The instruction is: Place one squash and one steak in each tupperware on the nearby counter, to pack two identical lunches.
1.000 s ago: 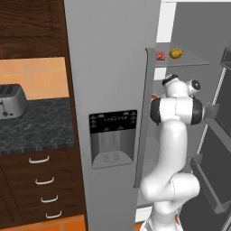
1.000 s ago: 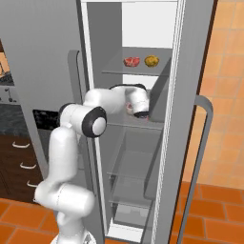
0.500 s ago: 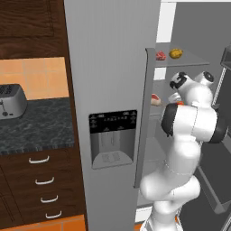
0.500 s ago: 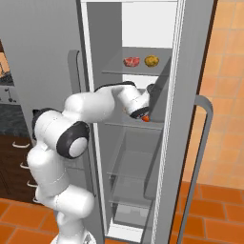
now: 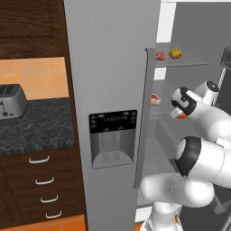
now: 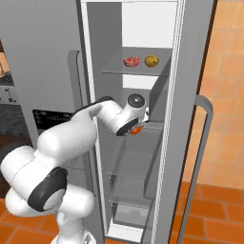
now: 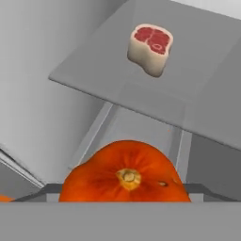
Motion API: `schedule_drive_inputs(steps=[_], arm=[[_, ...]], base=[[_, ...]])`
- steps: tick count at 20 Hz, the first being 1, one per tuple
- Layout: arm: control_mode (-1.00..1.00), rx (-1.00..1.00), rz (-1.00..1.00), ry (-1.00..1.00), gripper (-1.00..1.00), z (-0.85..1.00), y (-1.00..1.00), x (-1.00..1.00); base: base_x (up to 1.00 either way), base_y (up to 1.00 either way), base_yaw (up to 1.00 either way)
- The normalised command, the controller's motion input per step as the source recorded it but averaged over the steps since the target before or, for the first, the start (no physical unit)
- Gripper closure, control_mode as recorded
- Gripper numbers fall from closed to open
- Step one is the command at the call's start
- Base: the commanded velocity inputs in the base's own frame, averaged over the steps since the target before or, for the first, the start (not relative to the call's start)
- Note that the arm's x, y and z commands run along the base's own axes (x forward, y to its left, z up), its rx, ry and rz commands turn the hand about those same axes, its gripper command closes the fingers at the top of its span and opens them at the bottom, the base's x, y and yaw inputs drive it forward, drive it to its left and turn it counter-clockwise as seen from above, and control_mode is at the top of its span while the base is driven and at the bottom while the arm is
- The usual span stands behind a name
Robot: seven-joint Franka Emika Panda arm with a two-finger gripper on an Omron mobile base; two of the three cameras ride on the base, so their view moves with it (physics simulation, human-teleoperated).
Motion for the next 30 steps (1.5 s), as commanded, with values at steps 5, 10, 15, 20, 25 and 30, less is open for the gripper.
schedule_drive_inputs(steps=[5, 10, 15, 20, 25, 30], arm=[[-1.0, 0.0, 0.19, 0.0, 1.0, 0.26, 0.0, -1.0], [-1.0, -0.08, 0.16, 0.0, 1.0, 0.49, 0.39, -0.85], [-1.0, -0.08, 0.18, 0.0, 1.0, 0.39, 0.37, -0.74], [1.0, -0.01, 0.08, 0.0, 1.0, 0.0, 0.0, -0.39], [1.0, 0.0, 0.0, 0.0, 1.0, 0.0, 0.0, 0.0], [1.0, 0.0, 0.0, 0.0, 1.0, 0.0, 0.0, 0.0]], base=[[0.0, 0.0, 0.0], [0.0, 0.0, 0.0], [0.0, 0.0, 0.0], [-0.6, 0.13, 0.15], [-0.74, 0.83, 0.16], [-0.04, 1.0, -0.03]])
